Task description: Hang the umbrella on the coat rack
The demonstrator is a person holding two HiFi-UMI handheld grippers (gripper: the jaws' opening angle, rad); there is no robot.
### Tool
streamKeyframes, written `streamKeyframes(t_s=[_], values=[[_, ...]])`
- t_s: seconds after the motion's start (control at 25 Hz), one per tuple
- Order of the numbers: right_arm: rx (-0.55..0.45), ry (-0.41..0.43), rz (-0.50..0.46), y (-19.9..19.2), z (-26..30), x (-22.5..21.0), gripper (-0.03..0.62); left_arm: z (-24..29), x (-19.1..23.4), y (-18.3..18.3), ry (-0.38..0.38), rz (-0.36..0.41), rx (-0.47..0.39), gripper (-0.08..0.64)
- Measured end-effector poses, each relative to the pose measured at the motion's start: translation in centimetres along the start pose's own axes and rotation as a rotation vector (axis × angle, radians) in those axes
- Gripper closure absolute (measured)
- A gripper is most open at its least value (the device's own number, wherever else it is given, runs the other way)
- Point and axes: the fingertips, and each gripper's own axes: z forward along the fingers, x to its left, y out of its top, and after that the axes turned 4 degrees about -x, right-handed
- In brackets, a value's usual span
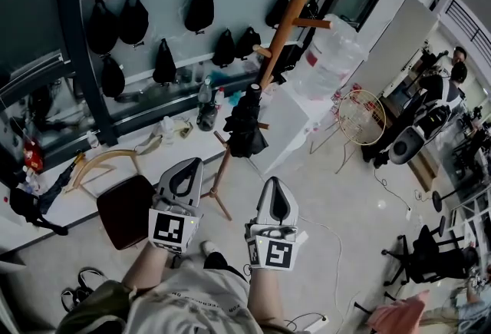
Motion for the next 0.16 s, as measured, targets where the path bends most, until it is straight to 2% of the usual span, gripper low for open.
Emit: streamKeyframes(t_s=[0.16], values=[[0.001, 0.004, 0.000, -0.03, 0.19, 0.03, 0.594, 0.28, 0.06, 0.48, -0.002, -0.014, -0.025, 0.549]])
